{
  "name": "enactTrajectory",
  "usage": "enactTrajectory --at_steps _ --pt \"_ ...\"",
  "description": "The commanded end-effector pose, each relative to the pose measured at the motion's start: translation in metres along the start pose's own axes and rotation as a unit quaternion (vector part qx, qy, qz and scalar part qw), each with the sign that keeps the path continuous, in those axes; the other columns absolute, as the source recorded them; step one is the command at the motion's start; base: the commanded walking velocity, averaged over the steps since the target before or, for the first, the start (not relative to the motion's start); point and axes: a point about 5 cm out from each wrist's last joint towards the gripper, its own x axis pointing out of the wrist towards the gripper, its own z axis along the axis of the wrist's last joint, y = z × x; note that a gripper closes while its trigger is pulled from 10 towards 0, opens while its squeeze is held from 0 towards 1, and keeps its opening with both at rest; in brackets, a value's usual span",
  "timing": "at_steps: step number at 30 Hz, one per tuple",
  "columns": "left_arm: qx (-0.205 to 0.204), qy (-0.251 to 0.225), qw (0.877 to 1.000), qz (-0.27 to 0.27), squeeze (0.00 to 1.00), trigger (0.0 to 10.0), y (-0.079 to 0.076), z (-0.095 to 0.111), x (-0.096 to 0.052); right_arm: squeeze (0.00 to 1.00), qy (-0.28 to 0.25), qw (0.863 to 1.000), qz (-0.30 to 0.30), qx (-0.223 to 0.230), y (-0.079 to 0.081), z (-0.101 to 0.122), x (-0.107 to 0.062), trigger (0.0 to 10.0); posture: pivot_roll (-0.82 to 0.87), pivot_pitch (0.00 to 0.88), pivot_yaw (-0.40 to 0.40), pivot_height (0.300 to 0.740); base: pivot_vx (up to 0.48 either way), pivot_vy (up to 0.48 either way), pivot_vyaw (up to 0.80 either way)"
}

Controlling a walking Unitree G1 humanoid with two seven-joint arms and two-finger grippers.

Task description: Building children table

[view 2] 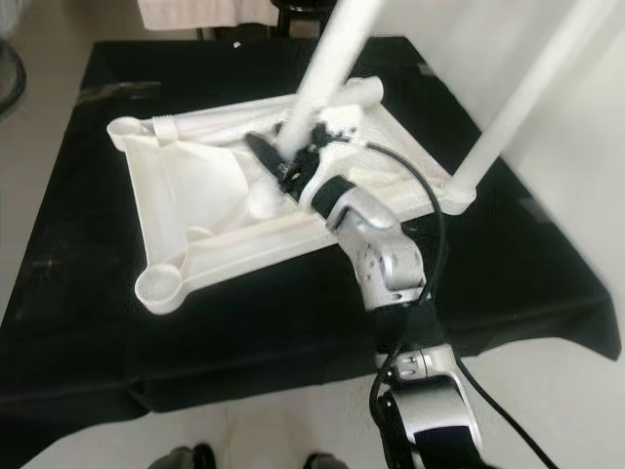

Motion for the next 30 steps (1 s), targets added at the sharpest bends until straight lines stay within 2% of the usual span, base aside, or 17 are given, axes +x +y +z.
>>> enactTrajectory --at_steps 1,2,3,4,5,6,7,9,10,11,13,14,15,18,21,26,30 --pt "-0.038 0.053 0.998 0.009 0.0 10.0 -0.004 -0.051 -0.023 0.0 0.011 0.999 0.042 -0.026 0.016 -0.009 -0.001 10.0 -0.12 0.204 -0.05 0.74 0.0 0.0 0.0" --pt "-0.046 0.112 0.993 0.001 0.0 10.0 -0.014 -0.095 -0.043 0.0 0.019 0.998 0.048 -0.028 0.019 -0.014 -0.001 10.0 -0.12 0.204 -0.049 0.74 0.0 0.0 0.0" --pt "-0.046 0.112 0.993 0.001 0.0 10.0 -0.014 -0.095 -0.043 0.0 0.019 0.998 0.048 -0.028 0.019 -0.014 -0.001 10.0 -0.12 0.204 -0.049 0.74 0.0 0.0 0.0" --pt "-0.049 0.151 0.987 -0.004 0.0 10.0 -0.021 -0.121 -0.059 0.0 0.023 0.998 0.049 -0.029 0.021 -0.017 -0.002 10.0 -0.12 0.204 -0.049 0.74 0.0 0.0 0.0" --pt "-0.059 0.184 0.981 -0.011 0.0 10.0 -0.032 -0.149 -0.082 0.0 0.02 0.998 0.053 -0.019 0.023 -0.018 -0.002 10.0 -0.11 0.198 -0.046 0.74 0.0 0.0 0.0" --pt "-0.068 0.198 0.978 -0.012 0.0 10.0 -0.038 -0.162 -0.097 0.0 0.018 0.998 0.055 -0.011 0.024 -0.019 -0.002 10.0 -0.11 0.196 -0.045 0.74 0.0 0.0 0.0" --pt "-0.068 0.198 0.978 -0.012 0.0 10.0 -0.038 -0.162 -0.097 0.0 0.018 0.998 0.055 -0.011 0.024 -0.019 -0.002 10.0 -0.11 0.196 -0.045 0.74 0.0 0.0 0.0" --pt "-0.089 0.213 0.973 -0.027 0.0 10.0 -0.055 -0.178 -0.128 0.0 0.012 0.997 0.071 0.001 0.027 -0.018 -0.004 10.0 -0.1 0.187 -0.044 0.74 0.0 0.0 0.8" --pt "-0.095 0.215 0.972 -0.031 0.0 10.0 -0.061 -0.18 -0.137 0.0 0.01 0.997 0.078 0.003 0.028 -0.018 -0.005 10.0 -0.1 0.185 -0.044 0.74 0.0 0.0 0.8" --pt "-0.095 0.215 0.972 -0.031 0.0 10.0 -0.061 -0.18 -0.137 0.0 0.01 0.997 0.078 0.003 0.028 -0.018 -0.005 10.0 -0.1 0.185 -0.044 0.74 0.0 0.0 0.8" --pt "-0.118 0.211 0.969 -0.043 0.0 10.0 -0.074 -0.184 -0.154 0.0 0.003 0.996 0.093 0.01 0.03 -0.017 -0.004 10.0 -0.09 0.178 -0.044 0.74 0.0 0.0 0.8" --pt "-0.118 0.211 0.969 -0.043 0.0 10.0 -0.074 -0.184 -0.154 0.0 0.003 0.996 0.093 0.01 0.03 -0.017 -0.004 10.0 -0.09 0.178 -0.044 0.74 0.0 0.0 0.8" --pt "-0.13 0.206 0.968 -0.051 0.0 10.0 -0.08 -0.183 -0.161 0.0 0.0 0.995 0.1 0.011 0.032 -0.017 -0.004 10.0 -0.09 0.172 -0.042 0.74 0.0 0.0 0.8" --pt "-0.132 0.201 0.969 -0.06 0.0 10.0 -0.086 -0.183 -0.168 0.0 -0.003 0.994 0.105 0.012 0.032 -0.016 -0.003 10.0 -0.09 0.167 -0.041 0.74 0.0 0.0 0.8" --pt "-0.127 0.202 0.969 -0.07 0.0 10.0 -0.094 -0.186 -0.189 0.0 -0.005 0.994 0.11 0.013 0.034 -0.017 -0.003 10.0 -0.09 0.158 -0.037 0.74 0.0 0.0 0.8" --pt "-0.12 0.202 0.97 -0.07 0.0 10.0 -0.092 -0.191 -0.195 0.0 0.003 0.994 0.107 -0.002 0.033 -0.021 -0.004 10.0 -0.09 0.157 -0.034 0.74 0.0 0.0 0.49" --pt "-0.125 0.188 0.966 -0.129 0.0 10.0 -0.1 -0.188 -0.202 0.0 0.006 0.995 0.098 -0.006 0.029 -0.022 -0.003 10.0 -0.09 0.158 -0.028 0.74 0.0 0.0 0.0"
